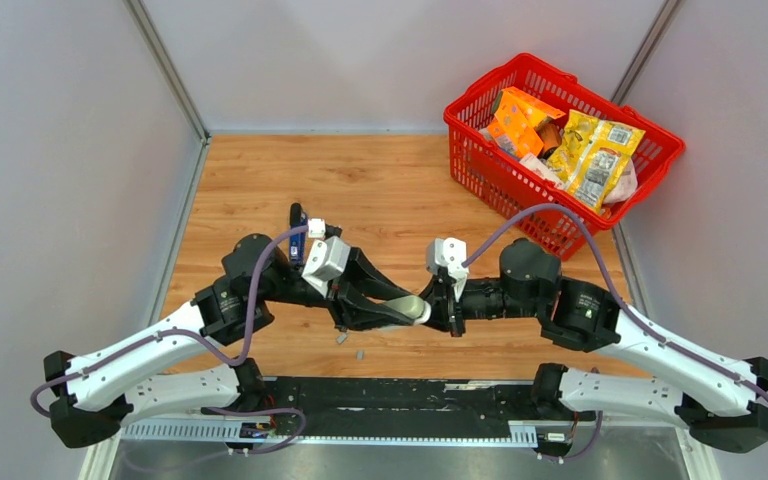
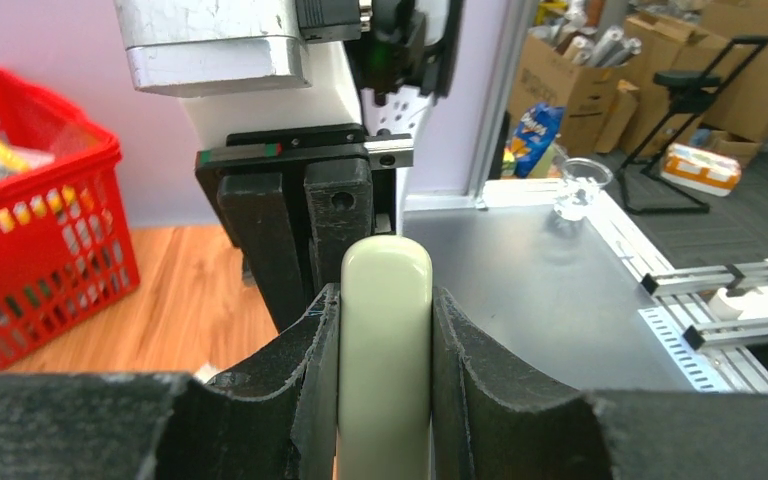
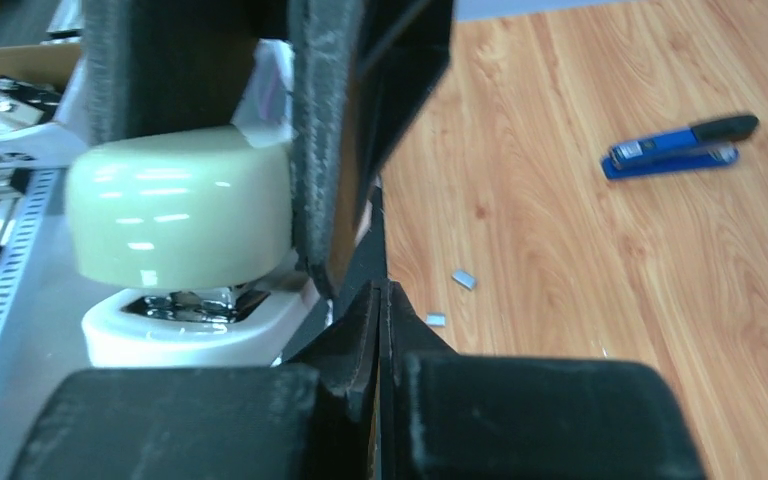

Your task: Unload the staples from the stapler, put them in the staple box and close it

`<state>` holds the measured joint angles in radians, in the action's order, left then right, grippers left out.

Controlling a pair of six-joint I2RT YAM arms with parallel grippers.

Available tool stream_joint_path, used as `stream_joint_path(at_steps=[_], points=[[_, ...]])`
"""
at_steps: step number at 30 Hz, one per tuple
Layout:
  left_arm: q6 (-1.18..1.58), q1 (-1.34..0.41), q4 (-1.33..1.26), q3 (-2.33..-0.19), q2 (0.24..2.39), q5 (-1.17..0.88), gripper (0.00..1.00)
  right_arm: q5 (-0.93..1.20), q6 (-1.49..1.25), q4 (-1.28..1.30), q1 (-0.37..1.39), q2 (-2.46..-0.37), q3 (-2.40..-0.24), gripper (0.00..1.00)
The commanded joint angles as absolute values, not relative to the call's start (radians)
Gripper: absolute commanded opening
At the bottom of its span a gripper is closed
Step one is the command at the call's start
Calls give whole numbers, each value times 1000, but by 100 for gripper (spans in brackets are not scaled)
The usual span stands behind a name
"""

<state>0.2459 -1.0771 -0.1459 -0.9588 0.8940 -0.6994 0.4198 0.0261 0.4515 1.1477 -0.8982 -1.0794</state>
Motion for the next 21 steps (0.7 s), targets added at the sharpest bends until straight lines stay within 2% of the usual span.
stream_joint_path(at_steps=[1, 10, 21], points=[[167, -1091, 83, -965, 991, -445, 0, 252, -31, 296, 1157, -891, -1016, 0], [207, -959, 77, -950, 1009, -384, 0, -33, -136, 316, 1155, -844, -913, 0], [278, -678, 5, -884, 1075, -355, 0, -101, -207, 285, 1137, -781, -825, 0]])
